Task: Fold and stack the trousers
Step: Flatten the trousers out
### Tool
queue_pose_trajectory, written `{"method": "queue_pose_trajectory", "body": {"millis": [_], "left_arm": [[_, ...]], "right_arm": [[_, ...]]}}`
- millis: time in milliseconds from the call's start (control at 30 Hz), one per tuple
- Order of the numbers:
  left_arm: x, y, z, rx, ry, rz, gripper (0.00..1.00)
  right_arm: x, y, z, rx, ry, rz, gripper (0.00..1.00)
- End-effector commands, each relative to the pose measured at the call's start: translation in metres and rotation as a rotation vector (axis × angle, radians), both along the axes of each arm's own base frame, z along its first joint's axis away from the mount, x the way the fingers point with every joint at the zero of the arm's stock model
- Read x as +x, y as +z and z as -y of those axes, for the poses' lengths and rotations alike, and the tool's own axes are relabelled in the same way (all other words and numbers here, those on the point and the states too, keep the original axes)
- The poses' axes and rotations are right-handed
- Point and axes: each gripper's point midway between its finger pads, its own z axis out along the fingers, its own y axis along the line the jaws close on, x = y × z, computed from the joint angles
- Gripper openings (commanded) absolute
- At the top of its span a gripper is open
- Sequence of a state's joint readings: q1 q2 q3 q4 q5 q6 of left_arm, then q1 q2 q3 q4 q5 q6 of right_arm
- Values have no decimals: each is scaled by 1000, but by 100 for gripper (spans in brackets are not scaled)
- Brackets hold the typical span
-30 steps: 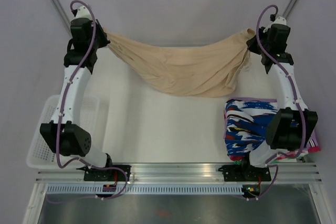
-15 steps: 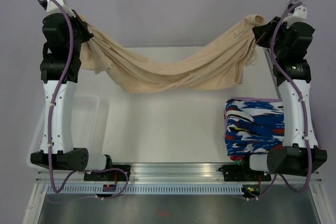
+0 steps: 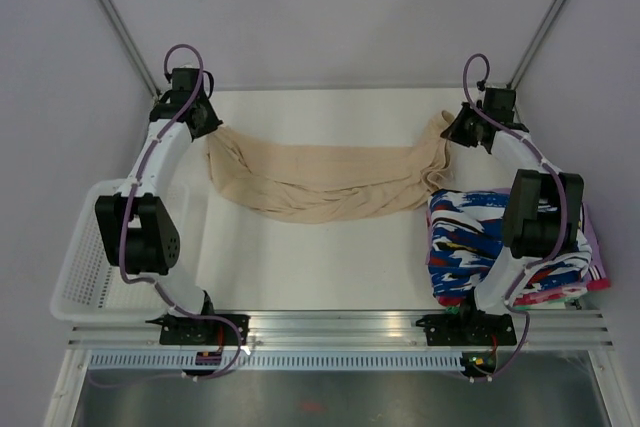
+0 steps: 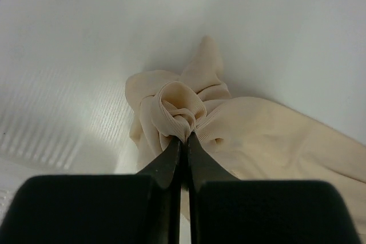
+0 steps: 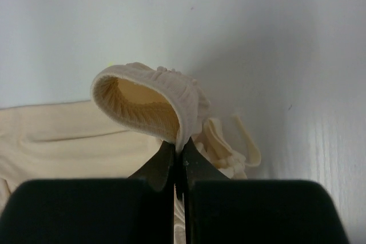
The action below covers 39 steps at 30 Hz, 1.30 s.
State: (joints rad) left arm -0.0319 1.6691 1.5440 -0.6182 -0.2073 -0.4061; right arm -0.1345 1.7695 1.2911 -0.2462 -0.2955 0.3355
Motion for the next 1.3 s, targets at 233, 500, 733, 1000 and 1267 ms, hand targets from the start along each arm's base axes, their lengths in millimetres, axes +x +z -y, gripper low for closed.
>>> {"method": "queue_pose_trajectory", "body": {"millis": [233, 500, 733, 1000, 1267], "left_arm": [[58, -19, -4, -5, 44, 49, 5], [71, -2, -3, 52, -40, 81, 22], [63, 13, -6, 82, -48, 100, 47], [58, 2, -8, 94, -46, 71, 47], [54, -7, -11, 115, -50, 37, 48]], "right_arm": [[67, -8, 22, -104, 17, 68, 14], [73, 12, 37, -196, 6, 50, 87], [82, 55, 13, -141, 40, 133, 98], [115, 2, -12, -302, 81, 26, 83], [122, -56, 10, -392, 18, -110, 65]]}}
